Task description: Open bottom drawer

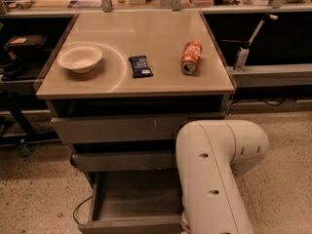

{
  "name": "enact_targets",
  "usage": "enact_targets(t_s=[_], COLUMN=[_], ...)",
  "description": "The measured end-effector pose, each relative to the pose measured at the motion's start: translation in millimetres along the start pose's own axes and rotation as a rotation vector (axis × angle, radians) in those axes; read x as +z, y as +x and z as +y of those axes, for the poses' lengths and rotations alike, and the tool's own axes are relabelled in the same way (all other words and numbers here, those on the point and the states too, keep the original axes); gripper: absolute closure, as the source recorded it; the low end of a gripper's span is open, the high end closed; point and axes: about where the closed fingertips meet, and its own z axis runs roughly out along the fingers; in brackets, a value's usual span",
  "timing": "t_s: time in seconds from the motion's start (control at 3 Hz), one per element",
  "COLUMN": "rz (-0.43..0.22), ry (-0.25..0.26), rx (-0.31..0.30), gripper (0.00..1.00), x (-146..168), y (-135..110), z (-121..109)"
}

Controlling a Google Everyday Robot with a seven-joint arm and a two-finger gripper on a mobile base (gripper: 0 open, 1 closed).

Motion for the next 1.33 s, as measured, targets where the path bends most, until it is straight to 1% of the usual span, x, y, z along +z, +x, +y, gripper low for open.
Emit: enact_targets(t_s=[0.33, 1.0, 1.33], rz=[0.024, 0.017, -0.012], ry=[-0.041, -0.033, -0.004], rx=[0.038, 0.030, 0.018], gripper=[0.00, 0.00, 0.00], x=[-19.0, -22.1, -36.7], y=[38.7, 36.6, 24.7], z=[32.7, 32.5, 25.5])
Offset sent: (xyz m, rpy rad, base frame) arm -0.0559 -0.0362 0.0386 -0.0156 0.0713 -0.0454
